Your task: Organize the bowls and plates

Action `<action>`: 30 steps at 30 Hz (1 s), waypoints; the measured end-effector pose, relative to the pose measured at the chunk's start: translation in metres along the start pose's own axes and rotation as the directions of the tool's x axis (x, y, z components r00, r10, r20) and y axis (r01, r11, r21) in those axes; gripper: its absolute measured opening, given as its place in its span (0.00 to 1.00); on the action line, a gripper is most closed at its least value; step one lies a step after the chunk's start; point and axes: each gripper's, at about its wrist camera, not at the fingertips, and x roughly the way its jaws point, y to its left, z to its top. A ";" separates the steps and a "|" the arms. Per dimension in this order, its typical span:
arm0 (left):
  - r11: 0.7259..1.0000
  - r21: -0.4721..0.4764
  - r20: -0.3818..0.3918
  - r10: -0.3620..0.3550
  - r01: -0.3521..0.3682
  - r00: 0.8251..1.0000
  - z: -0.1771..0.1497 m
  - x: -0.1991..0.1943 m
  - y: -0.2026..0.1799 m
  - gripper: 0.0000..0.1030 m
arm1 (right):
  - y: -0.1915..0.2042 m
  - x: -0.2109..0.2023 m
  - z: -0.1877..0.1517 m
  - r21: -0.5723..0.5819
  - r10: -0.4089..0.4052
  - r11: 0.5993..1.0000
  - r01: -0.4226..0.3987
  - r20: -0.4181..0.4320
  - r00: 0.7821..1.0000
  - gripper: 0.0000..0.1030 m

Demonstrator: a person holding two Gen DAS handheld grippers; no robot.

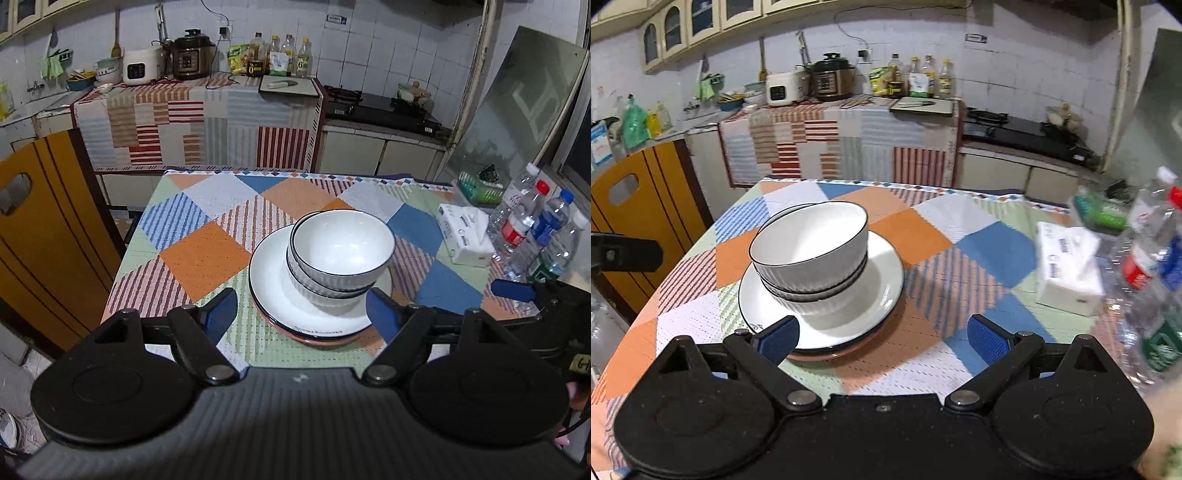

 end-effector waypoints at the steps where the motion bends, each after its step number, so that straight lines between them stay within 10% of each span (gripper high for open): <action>1: 1.000 -0.011 0.002 0.001 -0.001 1.000 -0.002 -0.005 0.000 0.77 | 0.001 -0.006 0.000 -0.001 -0.009 1.000 0.009 0.000 1.000 0.96; 13: 0.996 -0.015 0.047 0.092 -0.091 0.995 -0.030 -0.074 0.000 0.91 | 0.020 -0.071 -0.008 -0.035 -0.051 0.998 0.051 -0.021 0.998 0.96; 30: 0.993 -0.018 0.018 0.121 -0.121 0.992 -0.057 -0.070 0.001 0.92 | 0.032 -0.086 -0.024 -0.031 -0.084 0.996 0.082 -0.064 0.994 0.96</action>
